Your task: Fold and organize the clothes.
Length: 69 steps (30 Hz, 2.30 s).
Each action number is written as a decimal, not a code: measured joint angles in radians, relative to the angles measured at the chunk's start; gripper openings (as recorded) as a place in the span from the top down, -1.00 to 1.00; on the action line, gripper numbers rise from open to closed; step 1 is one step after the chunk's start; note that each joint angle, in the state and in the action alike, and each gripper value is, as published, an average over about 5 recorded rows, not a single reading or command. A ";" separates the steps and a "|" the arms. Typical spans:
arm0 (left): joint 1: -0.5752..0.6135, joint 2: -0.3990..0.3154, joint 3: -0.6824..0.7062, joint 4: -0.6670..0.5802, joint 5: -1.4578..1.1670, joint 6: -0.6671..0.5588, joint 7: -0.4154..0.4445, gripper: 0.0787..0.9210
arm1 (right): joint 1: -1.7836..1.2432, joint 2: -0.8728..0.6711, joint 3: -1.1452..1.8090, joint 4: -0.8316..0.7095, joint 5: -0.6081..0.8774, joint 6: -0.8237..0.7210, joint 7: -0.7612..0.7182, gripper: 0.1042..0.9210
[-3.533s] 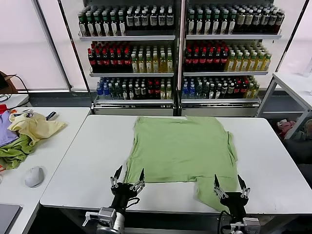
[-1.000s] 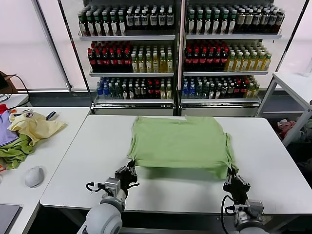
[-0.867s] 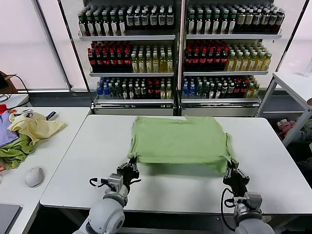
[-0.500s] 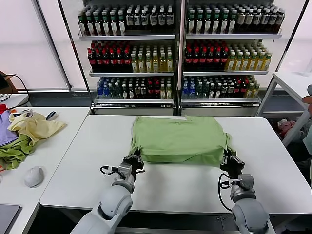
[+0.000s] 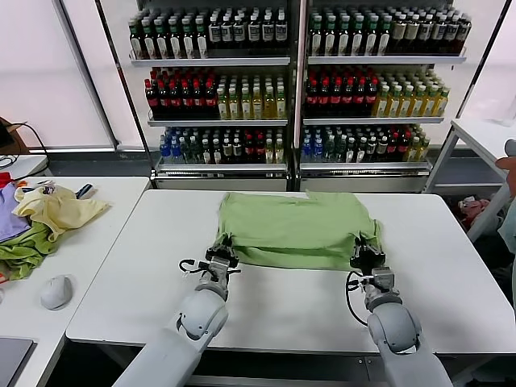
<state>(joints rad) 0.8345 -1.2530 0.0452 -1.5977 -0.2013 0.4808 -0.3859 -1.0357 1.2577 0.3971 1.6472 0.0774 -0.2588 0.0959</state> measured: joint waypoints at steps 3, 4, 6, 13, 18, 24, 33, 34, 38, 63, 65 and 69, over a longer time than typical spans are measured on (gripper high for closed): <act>-0.008 -0.004 0.004 0.016 0.010 0.000 -0.003 0.95 | 0.003 0.005 0.000 -0.009 -0.007 0.005 -0.004 0.51; -0.010 -0.005 0.004 0.020 0.012 0.000 -0.004 0.94 | 0.002 0.006 0.001 -0.009 -0.008 0.008 -0.004 0.45; -0.011 -0.006 0.003 0.023 0.015 0.000 -0.006 0.89 | -0.003 0.006 0.005 -0.009 -0.008 0.017 -0.005 0.30; 0.011 0.009 -0.016 0.000 0.019 -0.003 -0.010 0.44 | -0.055 0.000 0.046 0.030 0.001 0.051 0.001 -0.19; 0.044 0.023 -0.036 -0.036 0.012 -0.009 -0.016 0.12 | -0.106 -0.004 0.092 0.074 0.025 0.055 0.003 -0.54; 0.066 0.025 -0.061 -0.053 -0.015 -0.025 -0.022 -0.30 | -0.150 -0.002 0.135 0.096 0.060 0.041 0.016 -0.75; 0.050 0.009 -0.059 -0.025 -0.074 -0.019 -0.022 -0.75 | -0.156 -0.005 0.145 0.087 0.131 -0.032 0.039 -0.71; 0.046 0.007 -0.056 -0.019 -0.081 -0.015 -0.021 -0.76 | -0.155 -0.006 0.144 0.084 0.139 -0.043 0.041 -0.67; 0.028 -0.004 -0.043 0.007 -0.104 0.003 -0.022 -0.69 | -0.154 -0.012 0.138 0.072 0.163 -0.079 0.042 -0.43; 0.026 0.003 -0.033 0.028 -0.181 0.055 -0.030 0.91 | -0.192 -0.052 0.136 0.093 0.207 -0.107 -0.010 0.88; 0.040 0.009 -0.039 0.010 -0.183 0.053 -0.029 0.94 | -0.212 -0.057 0.144 0.113 0.207 -0.106 -0.015 0.88; 0.080 0.023 -0.055 -0.041 -0.187 0.051 -0.028 0.94 | -0.264 -0.067 0.165 0.165 0.205 -0.104 -0.022 0.88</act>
<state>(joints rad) 0.9149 -1.2298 -0.0095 -1.6386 -0.3880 0.5318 -0.4140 -1.2997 1.1904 0.5624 1.8117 0.2822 -0.3631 0.0736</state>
